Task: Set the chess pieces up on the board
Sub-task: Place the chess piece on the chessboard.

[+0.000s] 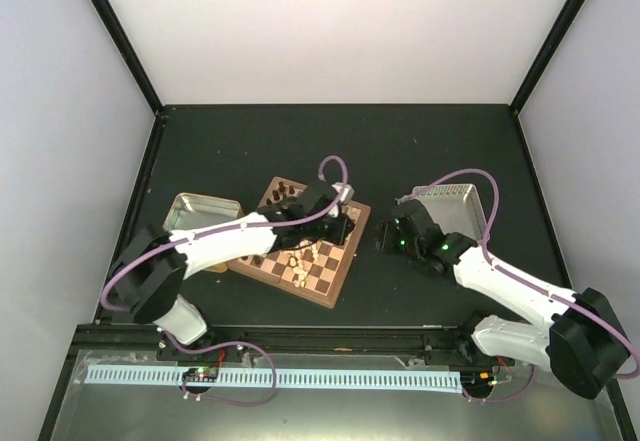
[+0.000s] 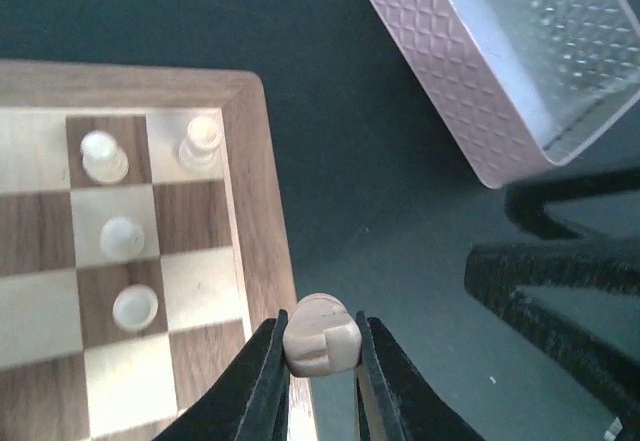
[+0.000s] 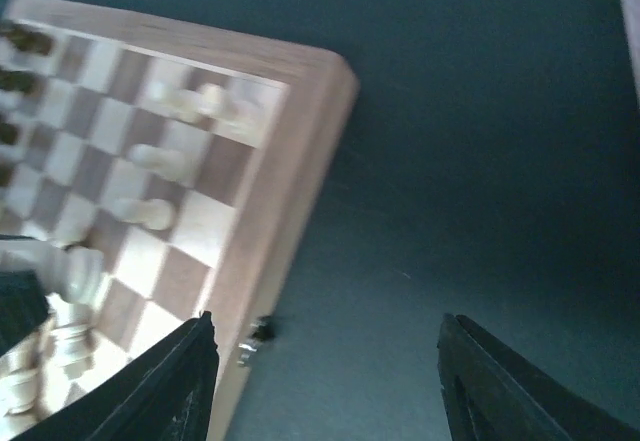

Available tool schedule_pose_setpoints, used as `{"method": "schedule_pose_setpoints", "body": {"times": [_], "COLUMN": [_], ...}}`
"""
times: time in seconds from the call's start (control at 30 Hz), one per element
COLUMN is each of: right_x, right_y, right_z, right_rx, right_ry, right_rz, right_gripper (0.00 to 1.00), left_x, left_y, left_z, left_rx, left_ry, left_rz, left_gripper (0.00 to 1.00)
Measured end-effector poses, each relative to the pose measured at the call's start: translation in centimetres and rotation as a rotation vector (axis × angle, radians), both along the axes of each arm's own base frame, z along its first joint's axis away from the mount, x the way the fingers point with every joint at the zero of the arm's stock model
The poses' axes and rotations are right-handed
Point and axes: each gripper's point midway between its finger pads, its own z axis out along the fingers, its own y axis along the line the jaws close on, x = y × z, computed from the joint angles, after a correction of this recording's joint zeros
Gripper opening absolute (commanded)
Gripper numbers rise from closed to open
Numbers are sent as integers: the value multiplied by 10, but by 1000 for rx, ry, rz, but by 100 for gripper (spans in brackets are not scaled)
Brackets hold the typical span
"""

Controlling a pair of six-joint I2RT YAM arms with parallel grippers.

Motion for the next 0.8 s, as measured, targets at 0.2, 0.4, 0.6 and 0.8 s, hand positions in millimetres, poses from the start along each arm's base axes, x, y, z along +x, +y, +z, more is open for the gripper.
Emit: {"method": "schedule_pose_setpoints", "body": {"times": [0.2, 0.4, 0.6, 0.8], "right_x": [-10, -11, -18, -16], "right_y": [-23, -33, -42, -41], "right_z": [-27, -26, -41, -43], "right_rx": [-22, -20, -26, -14], "right_ry": [106, 107, 128, 129], "right_rz": [-106, -148, -178, -188], "right_gripper": [60, 60, 60, 60], "left_x": [16, 23, 25, 26], "left_y": [-25, -30, -15, -9], "left_z": [-10, -23, -58, -70], "left_rx": [157, 263, 392, 453], "left_ry": [-81, -109, -90, -96], "left_rz": [23, 47, 56, 35], "left_gripper": [5, 4, 4, 4]}}
